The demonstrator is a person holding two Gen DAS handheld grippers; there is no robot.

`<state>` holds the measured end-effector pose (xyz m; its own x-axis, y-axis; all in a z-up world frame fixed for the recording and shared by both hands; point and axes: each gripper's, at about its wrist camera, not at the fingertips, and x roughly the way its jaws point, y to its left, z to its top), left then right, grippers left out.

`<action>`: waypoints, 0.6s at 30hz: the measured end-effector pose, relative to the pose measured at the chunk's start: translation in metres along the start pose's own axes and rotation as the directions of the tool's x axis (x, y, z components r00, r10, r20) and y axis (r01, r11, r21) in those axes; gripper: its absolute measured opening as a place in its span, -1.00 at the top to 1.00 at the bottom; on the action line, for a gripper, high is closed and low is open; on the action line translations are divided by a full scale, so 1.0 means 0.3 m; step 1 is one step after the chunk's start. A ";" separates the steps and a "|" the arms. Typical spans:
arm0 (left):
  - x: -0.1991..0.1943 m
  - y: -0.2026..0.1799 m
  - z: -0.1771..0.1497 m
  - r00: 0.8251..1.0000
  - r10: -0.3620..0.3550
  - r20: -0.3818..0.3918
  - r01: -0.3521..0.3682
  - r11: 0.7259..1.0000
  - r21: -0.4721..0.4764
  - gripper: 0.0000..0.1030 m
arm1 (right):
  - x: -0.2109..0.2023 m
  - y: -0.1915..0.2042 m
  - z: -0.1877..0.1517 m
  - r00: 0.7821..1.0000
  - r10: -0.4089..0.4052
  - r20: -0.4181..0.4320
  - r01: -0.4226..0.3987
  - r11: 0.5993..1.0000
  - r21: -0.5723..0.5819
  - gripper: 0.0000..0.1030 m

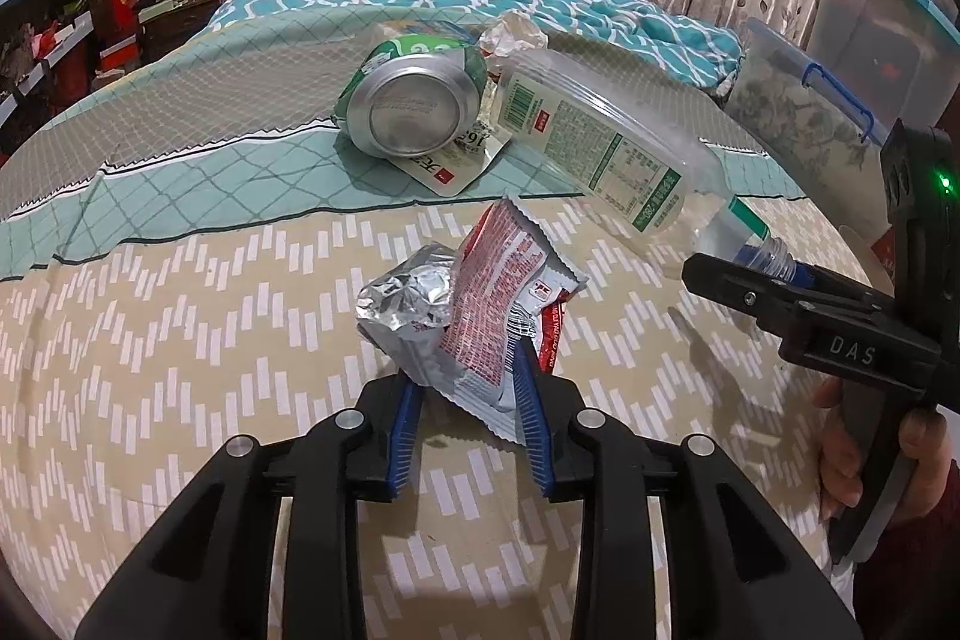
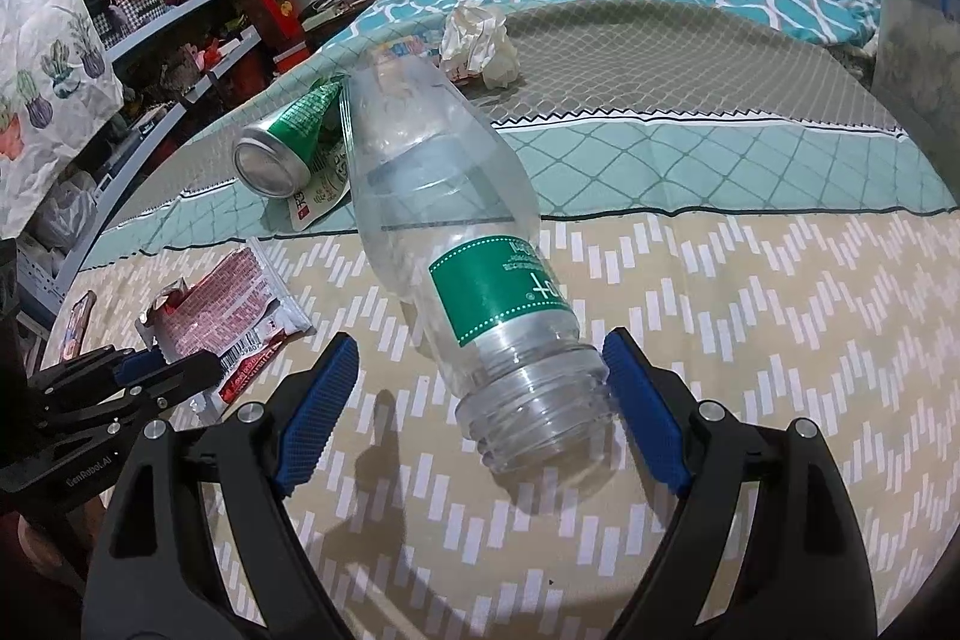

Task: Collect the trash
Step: 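Position the right tool around the clear water bottle's neck and close it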

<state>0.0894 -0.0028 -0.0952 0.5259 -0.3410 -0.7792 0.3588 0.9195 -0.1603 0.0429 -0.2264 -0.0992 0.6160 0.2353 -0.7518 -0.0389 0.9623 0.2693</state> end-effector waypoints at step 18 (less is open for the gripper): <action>-0.019 0.017 0.005 1.000 -0.018 0.019 0.019 1.000 -0.024 0.02 | -0.006 -0.019 -0.003 1.000 0.025 0.007 -0.025 0.999 0.019 -0.63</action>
<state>0.0893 0.0037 -0.0906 0.5339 -0.3613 -0.7645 0.3497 0.9175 -0.1894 0.0414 -0.2321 -0.0999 0.6206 0.2586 -0.7403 -0.0397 0.9532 0.2997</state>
